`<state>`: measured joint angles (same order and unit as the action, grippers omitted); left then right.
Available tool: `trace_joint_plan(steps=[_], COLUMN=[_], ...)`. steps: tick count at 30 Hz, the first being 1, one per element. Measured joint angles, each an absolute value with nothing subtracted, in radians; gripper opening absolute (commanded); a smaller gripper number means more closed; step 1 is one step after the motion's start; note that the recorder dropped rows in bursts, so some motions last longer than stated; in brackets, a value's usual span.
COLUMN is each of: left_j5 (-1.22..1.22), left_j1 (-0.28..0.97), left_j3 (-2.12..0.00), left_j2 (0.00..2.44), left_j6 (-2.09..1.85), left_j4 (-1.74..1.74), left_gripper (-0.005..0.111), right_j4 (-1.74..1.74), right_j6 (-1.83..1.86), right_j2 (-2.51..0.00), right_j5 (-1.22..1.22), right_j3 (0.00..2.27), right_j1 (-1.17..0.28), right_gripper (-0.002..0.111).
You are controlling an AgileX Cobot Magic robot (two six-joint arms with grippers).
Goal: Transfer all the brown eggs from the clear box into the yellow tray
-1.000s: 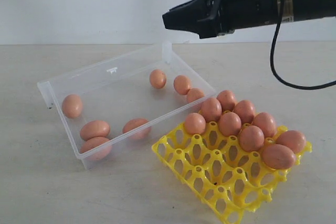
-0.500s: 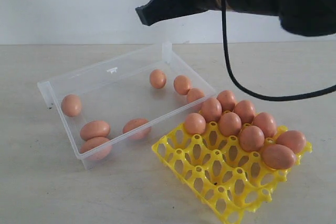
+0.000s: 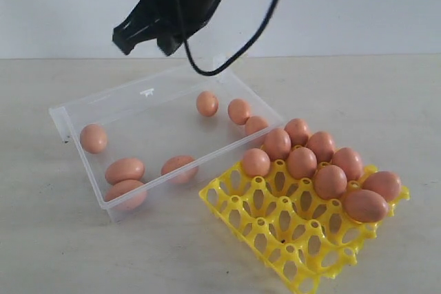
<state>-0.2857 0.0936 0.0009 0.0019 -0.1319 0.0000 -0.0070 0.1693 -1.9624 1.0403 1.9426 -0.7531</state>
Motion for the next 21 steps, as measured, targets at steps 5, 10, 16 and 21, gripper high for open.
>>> trace_joint_plan(steps=[5, 10, 16, 21], left_j5=[-0.286, -0.286, 0.064, 0.099], left_j1=[0.094, 0.094, 0.094, 0.094], left_j3=[0.001, 0.001, 0.001, 0.001], left_j2=[0.002, 0.002, 0.002, 0.002], left_j6=[-0.132, -0.132, -0.132, -0.132], left_j4=[-0.05, -0.082, -0.081, -0.081], left_gripper=[-0.004, -0.004, -0.004, -0.004], right_j4=[0.241, 0.303, 0.298, 0.277], right_j6=[0.451, 0.786, 0.815, 0.799], right_j2=[-2.232, -2.365, -2.428, -2.463], right_j5=[1.207, 1.213, 1.011, 1.006], right_j3=[2.174, 2.179, 2.18, 2.182], right_j1=[-0.753, -0.78, -0.808, -0.808], right_gripper=[0.008, 0.062, 0.062, 0.062])
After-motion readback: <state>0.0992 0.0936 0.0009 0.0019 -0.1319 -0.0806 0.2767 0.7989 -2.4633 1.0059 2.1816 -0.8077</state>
